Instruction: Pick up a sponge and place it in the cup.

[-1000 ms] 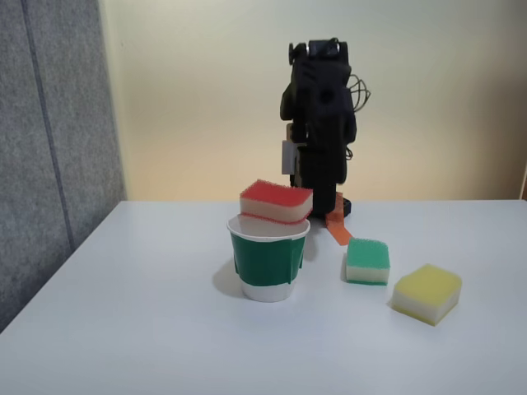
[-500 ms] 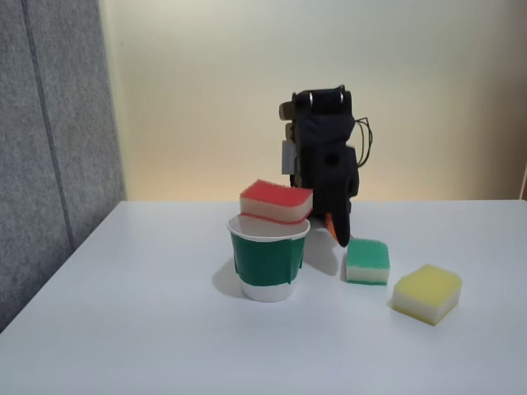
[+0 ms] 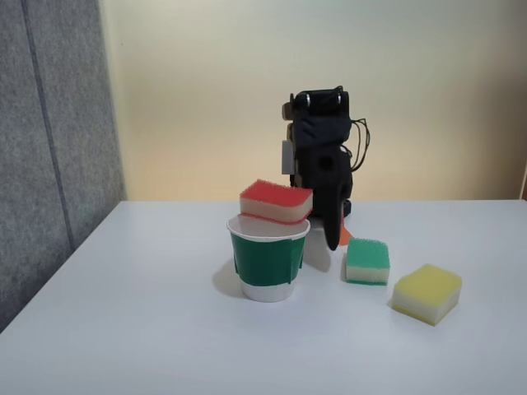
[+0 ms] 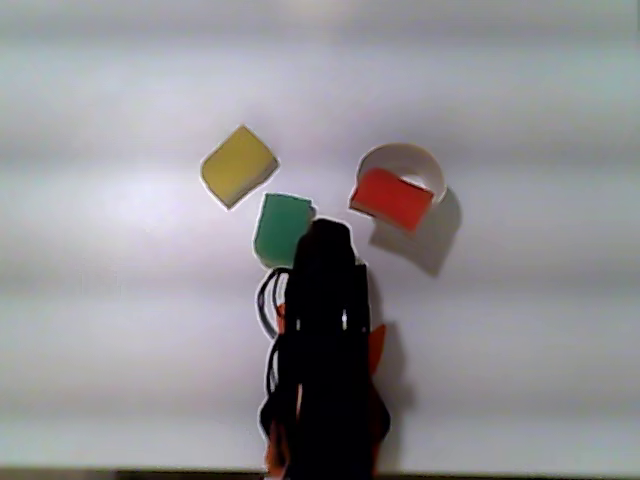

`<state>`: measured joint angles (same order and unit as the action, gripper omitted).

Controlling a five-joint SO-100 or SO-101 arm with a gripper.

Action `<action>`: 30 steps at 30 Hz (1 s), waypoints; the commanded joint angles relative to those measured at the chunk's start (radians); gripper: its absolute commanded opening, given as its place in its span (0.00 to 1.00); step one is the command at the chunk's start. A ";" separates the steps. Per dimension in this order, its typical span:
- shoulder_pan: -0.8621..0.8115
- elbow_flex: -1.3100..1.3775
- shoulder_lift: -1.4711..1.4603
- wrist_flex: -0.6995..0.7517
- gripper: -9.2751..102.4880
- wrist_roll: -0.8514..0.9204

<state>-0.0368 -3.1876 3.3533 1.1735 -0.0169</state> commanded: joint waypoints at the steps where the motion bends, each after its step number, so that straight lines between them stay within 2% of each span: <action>1: -0.002 -0.046 0.012 0.103 0.08 -0.025; 9: -0.061 -0.046 0.014 0.115 0.09 -0.015; 30: -0.061 -0.046 0.014 0.117 0.12 -0.009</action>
<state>-0.0859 -3.1876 3.3548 1.2717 -0.0184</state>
